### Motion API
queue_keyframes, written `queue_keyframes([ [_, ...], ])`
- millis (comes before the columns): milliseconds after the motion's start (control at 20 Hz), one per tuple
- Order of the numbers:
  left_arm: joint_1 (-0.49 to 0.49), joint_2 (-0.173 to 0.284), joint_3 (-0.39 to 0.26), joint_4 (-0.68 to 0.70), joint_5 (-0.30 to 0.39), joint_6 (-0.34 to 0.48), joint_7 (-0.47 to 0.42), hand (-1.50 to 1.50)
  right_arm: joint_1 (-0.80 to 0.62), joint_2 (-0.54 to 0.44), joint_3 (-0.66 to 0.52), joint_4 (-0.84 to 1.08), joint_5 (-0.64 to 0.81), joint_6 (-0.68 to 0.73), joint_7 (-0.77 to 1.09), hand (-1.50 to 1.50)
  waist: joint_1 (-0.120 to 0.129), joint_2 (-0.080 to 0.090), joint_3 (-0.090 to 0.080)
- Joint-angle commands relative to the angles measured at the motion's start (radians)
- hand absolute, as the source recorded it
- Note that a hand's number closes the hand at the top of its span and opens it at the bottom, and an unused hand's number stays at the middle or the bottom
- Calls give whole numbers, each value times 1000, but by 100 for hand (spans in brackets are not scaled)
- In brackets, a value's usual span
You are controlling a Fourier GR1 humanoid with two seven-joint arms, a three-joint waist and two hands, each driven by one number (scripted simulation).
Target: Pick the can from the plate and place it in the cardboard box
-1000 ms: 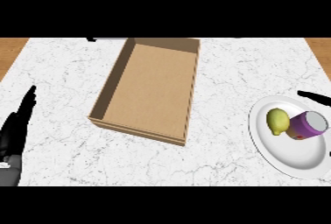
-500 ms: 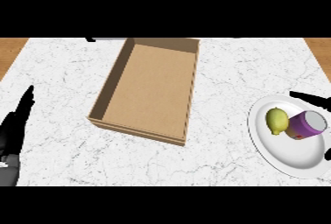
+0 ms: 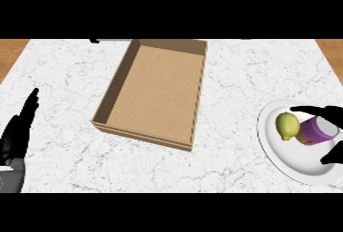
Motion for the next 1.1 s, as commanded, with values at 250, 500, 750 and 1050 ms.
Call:
queue_keyframes([
  [250,69,6,31,-56,3,-27,-28,0,-54,122,-30,130,122,-318,-28,150,13,3,3],
  [500,-33,-9,10,9,-17,-24,10,0,-271,173,41,197,190,-314,-75,150,45,14,4],
  [750,-81,-47,-27,36,-39,-12,-4,0,-452,240,92,302,249,-365,-181,150,73,28,5],
  [1050,-81,0,15,-5,-12,-46,47,0,-604,217,-11,473,247,-531,-254,150,54,17,5],
])
